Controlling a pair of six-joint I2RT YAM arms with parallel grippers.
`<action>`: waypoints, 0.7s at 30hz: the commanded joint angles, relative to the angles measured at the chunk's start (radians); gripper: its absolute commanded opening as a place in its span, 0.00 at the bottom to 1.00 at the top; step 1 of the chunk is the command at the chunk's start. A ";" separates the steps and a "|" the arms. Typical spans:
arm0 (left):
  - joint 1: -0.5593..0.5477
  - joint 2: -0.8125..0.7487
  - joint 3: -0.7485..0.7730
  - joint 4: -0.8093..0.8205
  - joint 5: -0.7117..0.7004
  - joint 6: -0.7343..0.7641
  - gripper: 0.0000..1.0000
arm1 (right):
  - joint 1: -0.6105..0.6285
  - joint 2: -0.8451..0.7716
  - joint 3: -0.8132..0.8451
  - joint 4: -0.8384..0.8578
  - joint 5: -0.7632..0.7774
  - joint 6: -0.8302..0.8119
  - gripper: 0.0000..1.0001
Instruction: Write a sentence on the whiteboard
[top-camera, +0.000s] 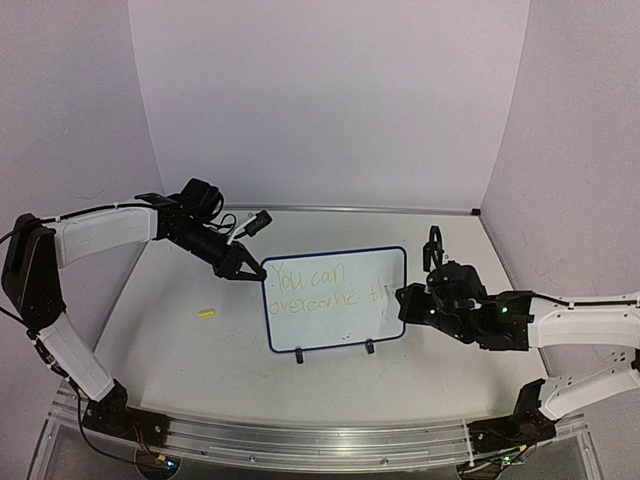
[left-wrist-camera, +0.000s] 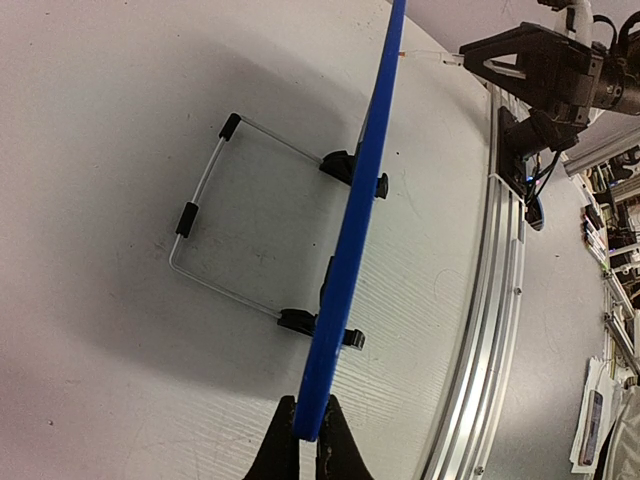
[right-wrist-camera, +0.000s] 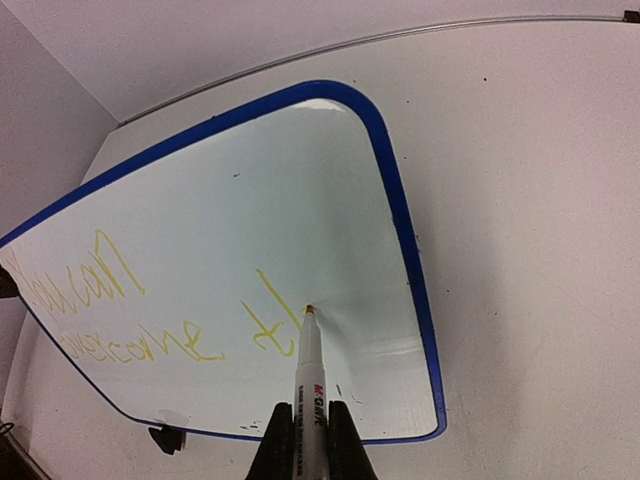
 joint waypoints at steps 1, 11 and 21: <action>-0.010 0.028 0.000 -0.042 -0.110 0.024 0.00 | -0.006 -0.022 0.018 -0.017 0.057 0.022 0.00; -0.010 0.027 -0.001 -0.042 -0.108 0.022 0.00 | -0.005 -0.015 -0.009 -0.044 0.024 0.050 0.00; -0.011 0.026 0.001 -0.042 -0.108 0.023 0.00 | -0.006 -0.018 -0.051 -0.051 -0.007 0.092 0.00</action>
